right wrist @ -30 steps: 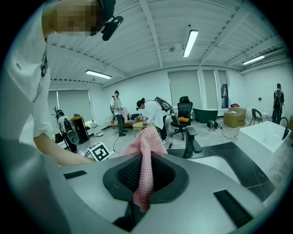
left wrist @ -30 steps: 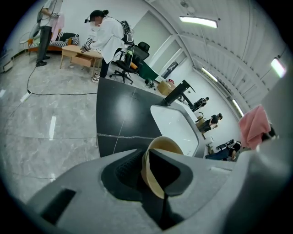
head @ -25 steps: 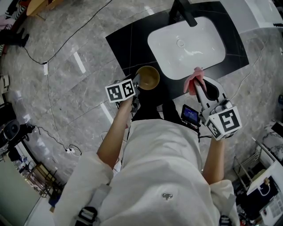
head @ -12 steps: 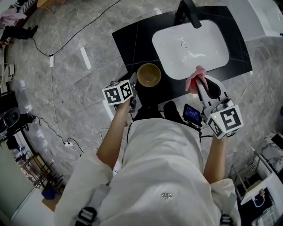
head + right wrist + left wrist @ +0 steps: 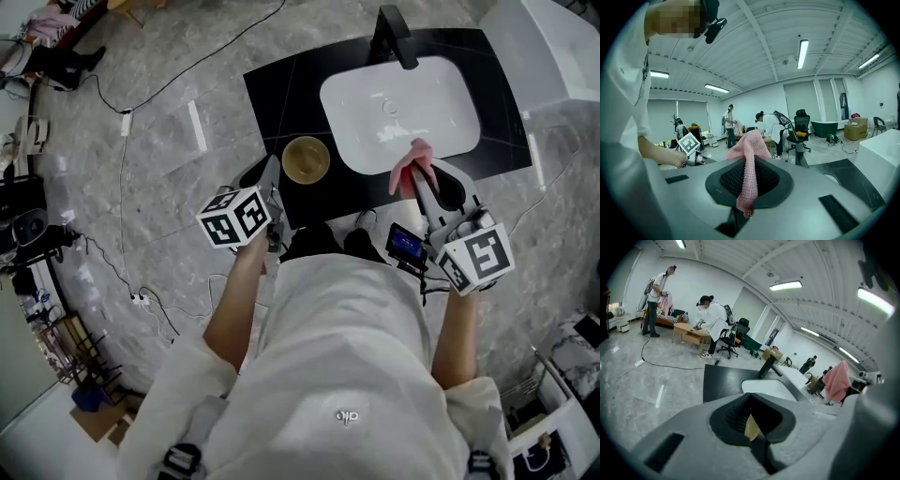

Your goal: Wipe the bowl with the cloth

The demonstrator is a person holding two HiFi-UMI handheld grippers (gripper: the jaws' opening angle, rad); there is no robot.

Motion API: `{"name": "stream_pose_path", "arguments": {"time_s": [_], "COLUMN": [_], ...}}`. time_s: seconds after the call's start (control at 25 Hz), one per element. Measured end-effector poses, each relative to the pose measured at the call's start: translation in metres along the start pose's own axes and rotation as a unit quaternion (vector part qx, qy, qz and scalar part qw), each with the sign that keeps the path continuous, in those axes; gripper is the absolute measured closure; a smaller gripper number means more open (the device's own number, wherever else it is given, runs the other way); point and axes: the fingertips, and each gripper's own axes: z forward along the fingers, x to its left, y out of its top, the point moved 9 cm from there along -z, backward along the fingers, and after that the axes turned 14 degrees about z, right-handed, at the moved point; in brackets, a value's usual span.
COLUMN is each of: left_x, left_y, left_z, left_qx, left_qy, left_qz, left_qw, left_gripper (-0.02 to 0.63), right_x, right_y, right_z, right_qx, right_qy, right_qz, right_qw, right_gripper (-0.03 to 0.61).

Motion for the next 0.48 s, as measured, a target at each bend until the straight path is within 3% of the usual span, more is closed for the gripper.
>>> {"name": "stream_pose_path", "arguments": {"time_s": [0.2, 0.36, 0.48], "left_x": [-0.053, -0.091, -0.111], "left_y": [0.035, 0.056, 0.065], "left_z": [-0.024, -0.038, -0.044], "left_qx": [-0.095, -0.153, -0.173], "left_qy": [-0.034, -0.059, -0.07], "left_qz": [0.047, 0.111, 0.151], "left_qw": [0.9938, 0.9802, 0.9706], "left_gripper": [0.601, 0.601, 0.601], "right_x": [-0.007, -0.012, -0.015], "right_y": [0.005, 0.008, 0.011], "right_z": [-0.027, -0.046, -0.058], "right_qx": [-0.019, -0.029, -0.034], "right_qy": [0.019, 0.028, 0.03], "right_qz": [-0.003, -0.009, -0.015], "right_qw": [1.0, 0.999, 0.999], "right_gripper": [0.563, 0.563, 0.563]}}
